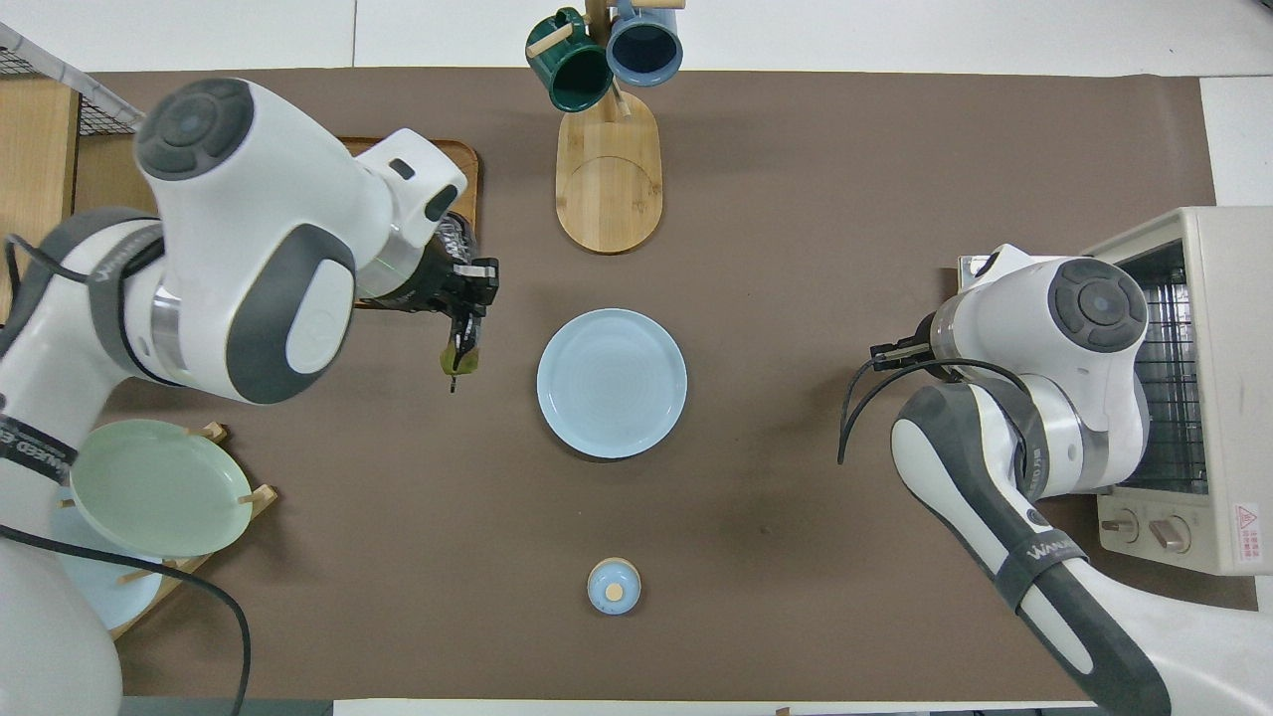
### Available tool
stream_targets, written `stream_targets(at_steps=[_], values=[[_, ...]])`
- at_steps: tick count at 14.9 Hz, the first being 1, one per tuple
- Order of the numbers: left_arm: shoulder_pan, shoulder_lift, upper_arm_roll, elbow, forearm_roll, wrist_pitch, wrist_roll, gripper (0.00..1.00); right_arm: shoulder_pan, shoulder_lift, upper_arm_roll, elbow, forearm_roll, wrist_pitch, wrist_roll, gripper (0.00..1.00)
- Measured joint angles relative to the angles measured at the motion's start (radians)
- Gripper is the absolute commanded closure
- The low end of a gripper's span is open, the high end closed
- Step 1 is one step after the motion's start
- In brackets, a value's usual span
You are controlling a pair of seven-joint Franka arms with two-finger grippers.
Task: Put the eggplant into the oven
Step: 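Carry the eggplant to the blue plate while the right gripper opens the oven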
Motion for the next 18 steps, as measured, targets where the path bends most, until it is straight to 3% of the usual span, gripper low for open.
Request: stream_targets(at_steps=[2,4,8,12,13,15,18], values=[[-0.062,-0.001,-0.001,-0.036,-0.001,0.058,-0.057,1.0,0.0,0.0,-0.001,0.0,0.0,0.0,0.0,0.53],[-0.128,-0.009,-0.001,-0.118,-0.002,0.187,-0.103,1.0,0.0,0.0,-0.001,0.0,0.0,0.0,0.0,0.2],[-0.243,0.0,-0.001,-0.275,-0.004,0.401,-0.167,1.0,0.017,0.0,0.0,0.0,0.0,0.0,0.0,0.2],[-0.266,0.022,0.001,-0.293,-0.004,0.425,-0.174,1.0,0.024,0.0,0.0,0.0,0.0,0.0,0.0,0.2],[-0.266,0.026,0.001,-0.293,-0.004,0.425,-0.173,0.8,0.024,0.0,-0.001,0.0,0.0,0.0,0.0,0.2],[-0.266,0.029,0.004,-0.293,-0.004,0.425,-0.172,0.0,0.024,0.0,-0.001,0.0,0.0,0.0,0.0,0.2],[-0.264,0.03,0.013,-0.291,-0.004,0.425,-0.17,0.0,0.024,0.0,-0.001,0.0,0.0,0.0,0.0,0.19]])
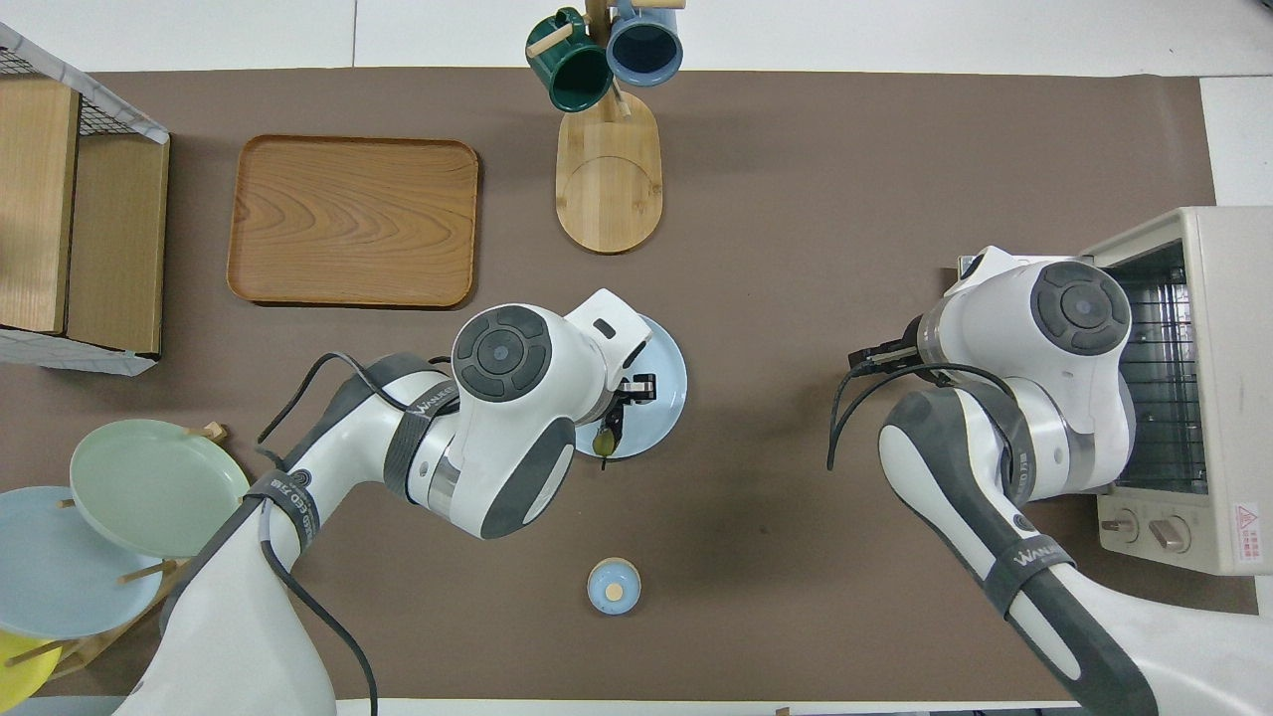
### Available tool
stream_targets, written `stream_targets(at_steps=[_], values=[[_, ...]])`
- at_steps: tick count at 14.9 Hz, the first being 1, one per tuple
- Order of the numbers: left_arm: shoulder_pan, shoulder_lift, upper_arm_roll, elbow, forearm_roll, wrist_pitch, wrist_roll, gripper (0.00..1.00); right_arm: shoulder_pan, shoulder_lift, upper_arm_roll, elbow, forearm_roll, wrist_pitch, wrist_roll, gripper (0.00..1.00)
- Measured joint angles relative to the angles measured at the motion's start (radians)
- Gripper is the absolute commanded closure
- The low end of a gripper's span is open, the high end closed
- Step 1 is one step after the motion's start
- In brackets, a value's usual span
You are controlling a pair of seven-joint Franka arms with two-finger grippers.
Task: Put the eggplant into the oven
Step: 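Carry the eggplant to the blue plate while the right gripper opens the oven, then release the eggplant onto the blue plate and lift the left gripper away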
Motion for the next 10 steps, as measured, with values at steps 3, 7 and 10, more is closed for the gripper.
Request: stream_targets(at_steps=[3,7,10], values=[[0.043,-0.011,0.016,0.03,0.0,-0.06,0.025,0.0,0.0,0.0,0.0,0.0,0.0,0.0,0.0,0.18],[0.231,-0.058,0.024,0.195,0.0,-0.339,0.173,0.0,0.009,0.0,0.033,0.037,0.001,-0.067,0.006,0.0],[0.377,-0.089,0.029,0.305,0.001,-0.497,0.293,0.0,0.129,0.009,0.064,0.161,0.001,-0.168,0.144,0.0]])
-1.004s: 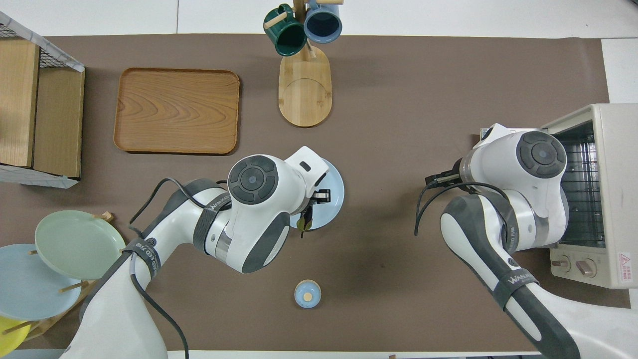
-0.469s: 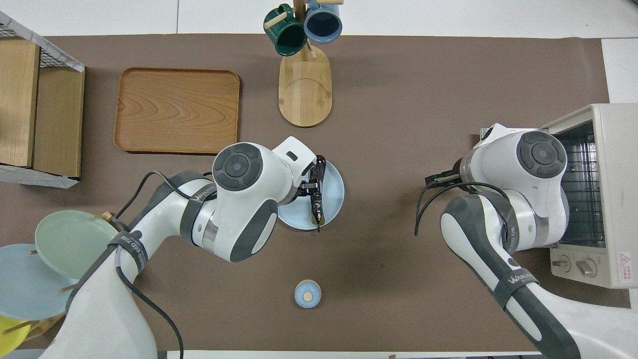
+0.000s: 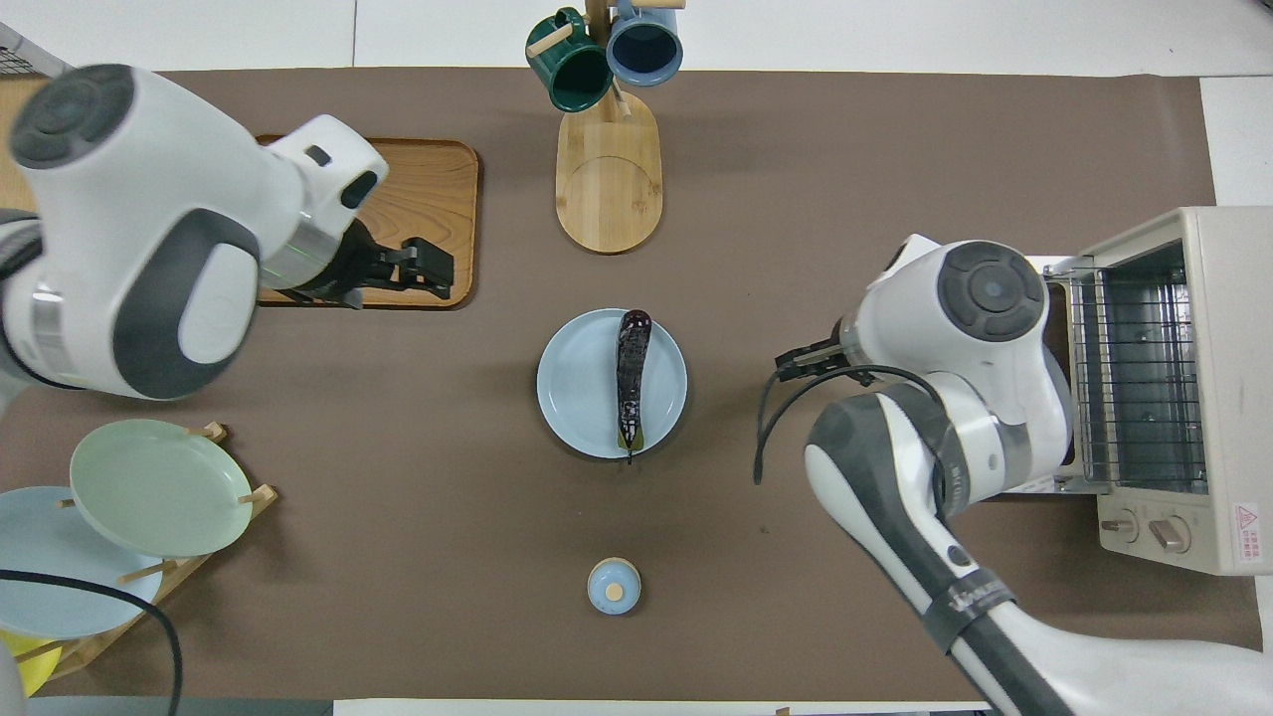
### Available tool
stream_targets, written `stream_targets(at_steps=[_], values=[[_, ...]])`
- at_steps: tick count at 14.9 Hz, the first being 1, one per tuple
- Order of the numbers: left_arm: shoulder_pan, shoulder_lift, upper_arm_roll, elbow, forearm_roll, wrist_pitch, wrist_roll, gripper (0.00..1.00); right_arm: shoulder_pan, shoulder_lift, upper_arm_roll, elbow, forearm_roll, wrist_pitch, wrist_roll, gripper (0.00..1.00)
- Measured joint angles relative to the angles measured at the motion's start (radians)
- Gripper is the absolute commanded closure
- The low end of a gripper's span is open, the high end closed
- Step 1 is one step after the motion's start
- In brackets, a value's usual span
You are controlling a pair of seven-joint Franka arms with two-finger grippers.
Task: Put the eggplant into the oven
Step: 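Move the right gripper to the plate while the left arm returns to rest, then grasp the blue plate rim with the right gripper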
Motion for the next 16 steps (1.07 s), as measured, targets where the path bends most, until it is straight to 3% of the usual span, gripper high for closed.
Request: stream_targets(at_steps=[4,7,9,12,16], values=[[0.13,-0.038,0.001,0.043,0.036,-0.092,0.127,0.0,0.195,0.066,0.006,0.173,0.0,-0.068,0.191,0.01],[0.162,-0.091,0.001,0.046,0.077,-0.171,0.156,0.0,0.339,0.204,0.006,0.339,-0.047,-0.074,0.362,0.03],[0.162,-0.126,-0.002,0.047,0.11,-0.221,0.156,0.0,0.418,0.295,0.006,0.413,-0.11,-0.053,0.434,0.15],[0.162,-0.167,-0.005,0.047,0.142,-0.276,0.156,0.0,0.451,0.364,0.004,0.409,-0.142,0.044,0.451,0.32],[0.162,-0.195,-0.008,0.039,0.15,-0.311,0.156,0.0,0.451,0.366,-0.001,0.321,-0.143,0.168,0.45,0.41]])
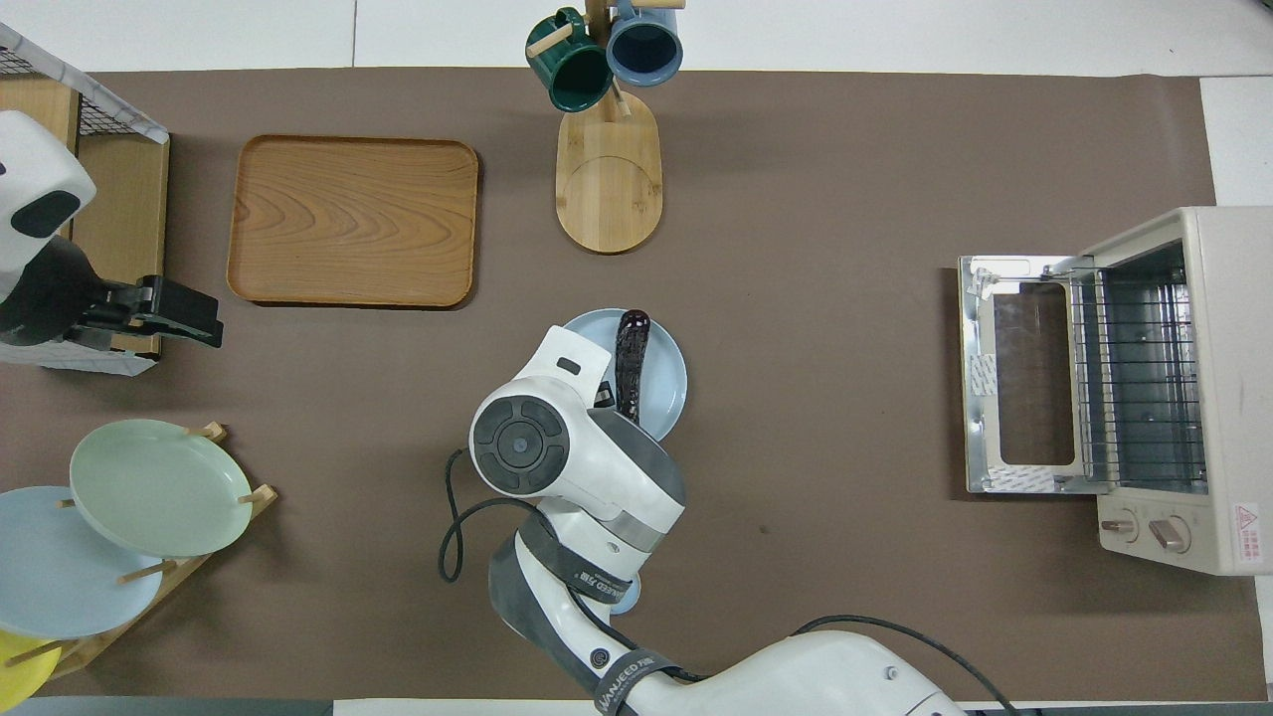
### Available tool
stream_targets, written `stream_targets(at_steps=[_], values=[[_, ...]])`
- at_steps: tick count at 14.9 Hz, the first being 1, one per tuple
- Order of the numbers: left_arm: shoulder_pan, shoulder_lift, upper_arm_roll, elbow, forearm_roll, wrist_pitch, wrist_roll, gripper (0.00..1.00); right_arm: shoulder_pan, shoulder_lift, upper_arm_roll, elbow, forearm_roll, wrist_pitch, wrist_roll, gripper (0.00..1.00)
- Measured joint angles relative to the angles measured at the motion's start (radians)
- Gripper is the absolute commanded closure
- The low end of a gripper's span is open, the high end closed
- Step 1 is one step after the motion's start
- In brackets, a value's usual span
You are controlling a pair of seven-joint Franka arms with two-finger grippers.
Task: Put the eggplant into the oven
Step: 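Grasp the blue plate rim with the right gripper, then carry the plate with the eggplant to the open oven with the right gripper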
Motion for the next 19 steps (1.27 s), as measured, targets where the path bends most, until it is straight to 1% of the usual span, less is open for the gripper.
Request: stream_targets(at_steps=[3,4,6,10,12,13,15,17,19], values=[[0.0,-0.012,-0.002,-0.028,0.001,0.0,0.0,0.0,0.026,-0.005,0.002,-0.033,0.0,0.022,0.0,0.52],[-0.001,-0.013,-0.004,-0.03,0.001,0.0,0.0,0.0,0.028,-0.007,0.002,-0.039,0.0,0.024,0.0,0.64],[-0.003,-0.014,-0.007,-0.03,0.001,-0.001,0.0,0.0,0.028,-0.01,0.002,-0.053,0.0,0.037,0.0,1.0],[-0.003,-0.021,-0.008,-0.029,0.001,-0.016,0.0,0.0,0.027,-0.021,0.0,-0.069,-0.019,0.056,-0.003,1.0],[-0.003,-0.024,-0.008,-0.029,0.001,-0.018,0.0,0.0,0.027,-0.027,0.0,-0.072,-0.072,0.043,-0.006,1.0],[-0.003,-0.024,-0.008,-0.029,0.001,-0.019,0.0,0.0,0.027,-0.029,0.0,-0.068,-0.116,0.014,-0.006,1.0],[-0.003,-0.024,-0.008,-0.029,0.001,-0.019,0.0,0.0,0.026,-0.036,0.0,-0.039,-0.201,-0.084,-0.006,1.0],[-0.003,-0.024,-0.008,-0.029,0.001,-0.019,0.0,0.0,0.019,-0.057,-0.003,-0.02,-0.229,-0.167,-0.015,1.0],[-0.003,-0.024,-0.008,-0.029,0.001,-0.019,0.0,0.0,-0.015,-0.096,-0.01,-0.02,-0.232,-0.247,-0.021,1.0]])
